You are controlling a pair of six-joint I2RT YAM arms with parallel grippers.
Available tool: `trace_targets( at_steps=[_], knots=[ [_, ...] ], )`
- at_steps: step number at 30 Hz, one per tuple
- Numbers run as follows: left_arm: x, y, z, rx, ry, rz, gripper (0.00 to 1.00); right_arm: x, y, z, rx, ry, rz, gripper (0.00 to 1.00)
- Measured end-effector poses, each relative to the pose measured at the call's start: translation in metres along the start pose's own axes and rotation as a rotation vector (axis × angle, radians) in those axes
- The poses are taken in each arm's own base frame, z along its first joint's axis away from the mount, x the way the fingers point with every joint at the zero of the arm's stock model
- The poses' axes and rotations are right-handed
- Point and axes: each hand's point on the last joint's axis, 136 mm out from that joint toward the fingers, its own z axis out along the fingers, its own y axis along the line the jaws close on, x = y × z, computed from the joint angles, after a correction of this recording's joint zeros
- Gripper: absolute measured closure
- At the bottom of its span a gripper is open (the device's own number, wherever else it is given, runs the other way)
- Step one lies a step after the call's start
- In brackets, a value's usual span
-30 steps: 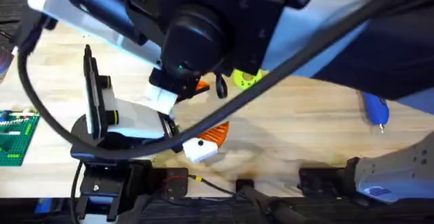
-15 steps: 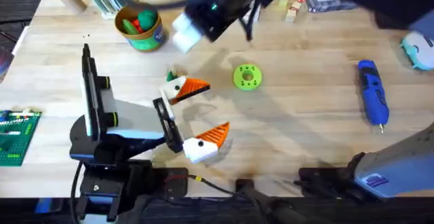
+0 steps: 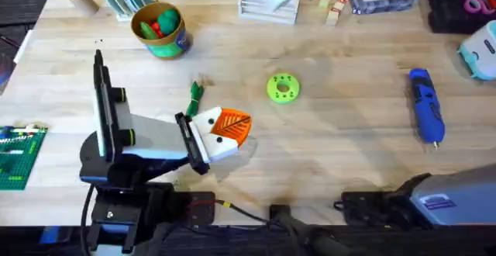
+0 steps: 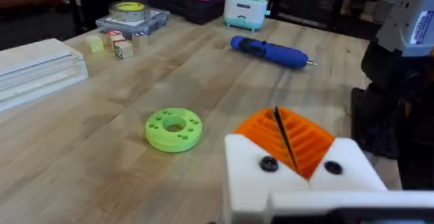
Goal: Pick up the gripper from the table and insert it into the empty holder that is missing its gripper. Then pick up a screw, insert it into the mounting hole, and use the screwdriver to tighten it. Finally, clean up the table by picking up the vegetable and placing it into the bucket.
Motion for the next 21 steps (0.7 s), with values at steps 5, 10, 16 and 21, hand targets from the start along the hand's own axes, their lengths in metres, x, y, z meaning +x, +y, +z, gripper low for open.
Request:
trace_targets(
  at_steps=[5, 10, 16, 21],
  knots=[
    [0.000, 0.000, 0.000, 0.000, 0.000, 0.000, 0.987, 0.011, -0.068, -0.057, 0.091, -0.077, 0.137, 0.008],
    [0.000, 0.000, 0.000, 0.000, 0.000, 0.001, 0.988, 0.041, -0.123, -0.096, 0.191, -0.082, 0.266, 0.009],
    [0.000, 0.000, 0.000, 0.000, 0.000, 0.001, 0.988, 0.087, -0.160, -0.111, 0.255, -0.052, 0.408, 0.007],
    [0.000, 0.000, 0.000, 0.000, 0.000, 0.000, 0.988, 0.142, -0.165, -0.101, 0.283, 0.002, 0.495, 0.009]
  ],
)
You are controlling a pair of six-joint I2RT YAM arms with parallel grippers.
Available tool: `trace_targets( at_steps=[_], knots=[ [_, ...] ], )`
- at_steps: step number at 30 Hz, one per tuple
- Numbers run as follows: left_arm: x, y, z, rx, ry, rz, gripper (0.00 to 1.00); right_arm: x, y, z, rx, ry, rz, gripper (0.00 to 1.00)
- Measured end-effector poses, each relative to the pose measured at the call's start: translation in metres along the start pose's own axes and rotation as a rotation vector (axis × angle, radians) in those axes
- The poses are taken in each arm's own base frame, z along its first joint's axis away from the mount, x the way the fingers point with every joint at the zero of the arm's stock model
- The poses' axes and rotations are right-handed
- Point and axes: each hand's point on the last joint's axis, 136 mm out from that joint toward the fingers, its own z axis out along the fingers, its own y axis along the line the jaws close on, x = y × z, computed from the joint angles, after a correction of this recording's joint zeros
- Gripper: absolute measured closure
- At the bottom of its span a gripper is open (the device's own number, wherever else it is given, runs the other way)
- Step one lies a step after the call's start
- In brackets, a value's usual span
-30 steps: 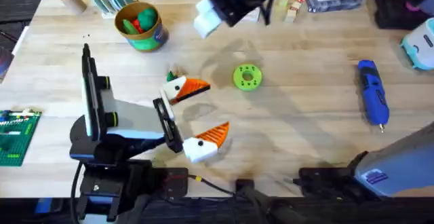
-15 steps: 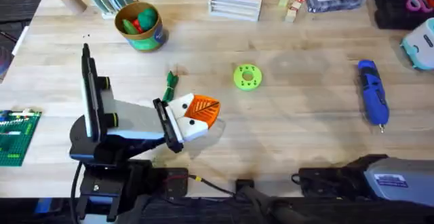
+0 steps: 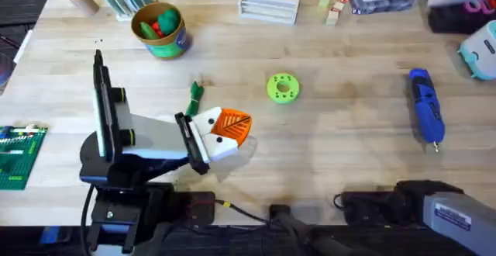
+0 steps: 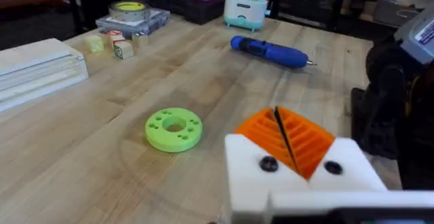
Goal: Pick up the gripper from the table and insert it into the empty holder that is missing its gripper. Then pick up a screw, insert it into the mounting hole, and use the screwdriver to tighten it. Finally, clean up the table by picking up the vegetable and placing it into the bucket.
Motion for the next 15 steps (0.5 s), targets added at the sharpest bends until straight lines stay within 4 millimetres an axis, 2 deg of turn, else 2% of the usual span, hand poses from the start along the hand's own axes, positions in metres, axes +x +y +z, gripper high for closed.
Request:
trace_targets(
  at_steps=[6, 10, 15],
  knots=[
    [0.000, 0.000, 0.000, 0.000, 0.000, 0.001, 0.988, 0.040, -0.027, -0.002, 0.061, -0.030, 0.090, 0.008],
    [0.000, 0.000, 0.000, 0.000, 0.000, 0.000, 0.988, 0.052, -0.045, -0.008, 0.112, -0.072, 0.152, 0.007],
    [0.000, 0.000, 0.000, 0.000, 0.000, 0.001, 0.988, 0.065, -0.062, -0.001, 0.162, -0.040, 0.210, 0.007]
  ],
)
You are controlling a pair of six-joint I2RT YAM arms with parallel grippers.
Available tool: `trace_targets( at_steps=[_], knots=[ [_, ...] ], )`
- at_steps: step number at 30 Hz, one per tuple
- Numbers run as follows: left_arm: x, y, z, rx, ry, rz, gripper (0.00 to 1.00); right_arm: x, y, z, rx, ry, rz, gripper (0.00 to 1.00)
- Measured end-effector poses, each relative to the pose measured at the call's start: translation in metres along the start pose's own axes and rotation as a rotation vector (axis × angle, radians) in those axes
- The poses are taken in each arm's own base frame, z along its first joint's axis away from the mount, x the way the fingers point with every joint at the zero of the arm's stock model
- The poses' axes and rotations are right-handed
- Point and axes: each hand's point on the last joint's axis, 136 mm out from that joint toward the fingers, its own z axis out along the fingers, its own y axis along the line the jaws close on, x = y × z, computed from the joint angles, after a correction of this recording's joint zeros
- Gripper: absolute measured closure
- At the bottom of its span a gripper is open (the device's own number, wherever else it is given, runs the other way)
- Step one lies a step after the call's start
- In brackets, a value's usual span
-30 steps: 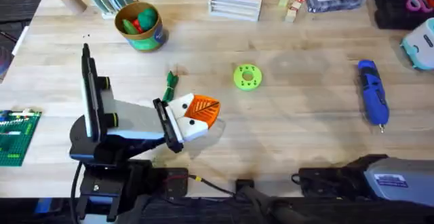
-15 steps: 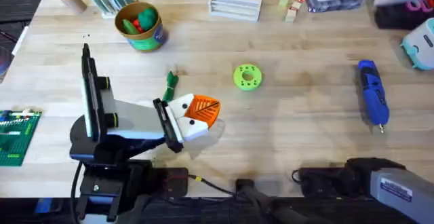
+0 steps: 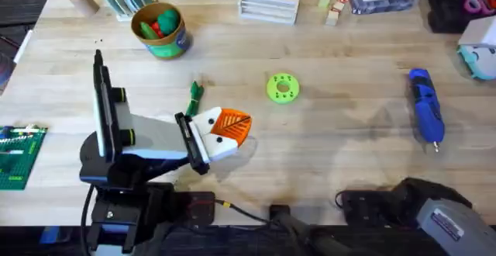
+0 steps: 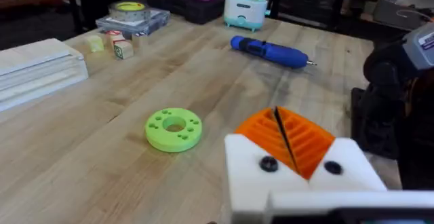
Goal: Pick up the gripper from the table and insert it into the empty holder that is missing its gripper. Then pick up a screw, insert it into the mounting hole, and use the screwdriver to tighten it. Finally, clean up the table by picking up the vegetable and placing it into the bucket.
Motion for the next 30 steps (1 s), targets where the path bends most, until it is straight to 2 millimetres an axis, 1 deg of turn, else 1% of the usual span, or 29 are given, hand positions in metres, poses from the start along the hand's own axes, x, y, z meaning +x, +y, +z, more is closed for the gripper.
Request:
trace_targets(
  at_steps=[7, 15, 22, 30],
  knots=[
    [0.000, 0.000, 0.000, 0.000, 0.000, 0.000, 0.988, 0.005, -0.010, 0.018, 0.047, 0.071, 0.016, 0.007],
    [0.000, 0.000, 0.000, 0.000, 0.000, 0.000, 0.988, 0.008, -0.012, 0.032, 0.064, 0.125, 0.005, 0.009],
    [0.000, 0.000, 0.000, 0.000, 0.000, -0.001, 0.988, 0.010, -0.011, 0.042, 0.058, 0.166, -0.097, 0.007],
    [0.000, 0.000, 0.000, 0.000, 0.000, 0.000, 0.988, 0.011, -0.009, 0.065, 0.051, 0.227, -0.160, 0.009]
  ],
)
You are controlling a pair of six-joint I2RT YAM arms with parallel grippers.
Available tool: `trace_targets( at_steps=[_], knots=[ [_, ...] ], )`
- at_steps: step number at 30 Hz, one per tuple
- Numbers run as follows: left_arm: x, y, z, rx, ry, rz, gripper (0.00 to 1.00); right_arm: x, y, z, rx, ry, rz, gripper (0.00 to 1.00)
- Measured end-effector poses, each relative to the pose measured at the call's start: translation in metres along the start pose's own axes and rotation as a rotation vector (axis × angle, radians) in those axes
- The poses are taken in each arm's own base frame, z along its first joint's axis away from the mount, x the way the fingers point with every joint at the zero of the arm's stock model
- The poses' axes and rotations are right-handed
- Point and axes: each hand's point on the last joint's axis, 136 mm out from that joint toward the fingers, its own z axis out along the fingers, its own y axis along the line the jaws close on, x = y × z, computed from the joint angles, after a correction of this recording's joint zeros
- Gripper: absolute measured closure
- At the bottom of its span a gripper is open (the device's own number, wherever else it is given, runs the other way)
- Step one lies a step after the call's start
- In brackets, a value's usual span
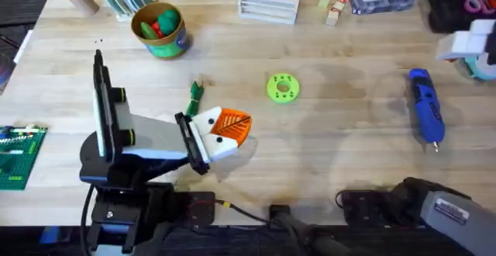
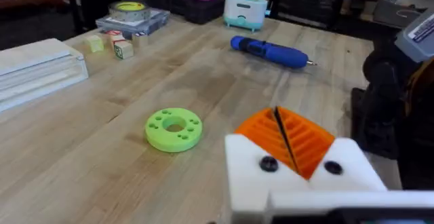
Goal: Pick up the gripper from the table and insert it into the empty holder that is missing its gripper. Then pick up a screw, insert it into the mounting hole, and use the screwdriver to tighten it. Finally, clean up the table by picking up the vegetable and placing it into the bucket.
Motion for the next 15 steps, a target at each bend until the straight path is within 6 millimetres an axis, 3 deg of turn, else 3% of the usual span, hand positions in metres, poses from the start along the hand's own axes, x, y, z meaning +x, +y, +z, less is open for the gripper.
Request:
trace_targets(
  at_steps=[8, 15],
  knots=[
    [0.000, 0.000, 0.000, 0.000, 0.000, 0.000, 0.988, -0.033, -0.001, 0.024, 0.010, -0.063, -0.005, 0.009],
    [0.000, 0.000, 0.000, 0.000, 0.000, 0.000, 0.988, -0.016, -0.017, 0.057, 0.025, 0.074, 0.011, 0.008]
  ],
)
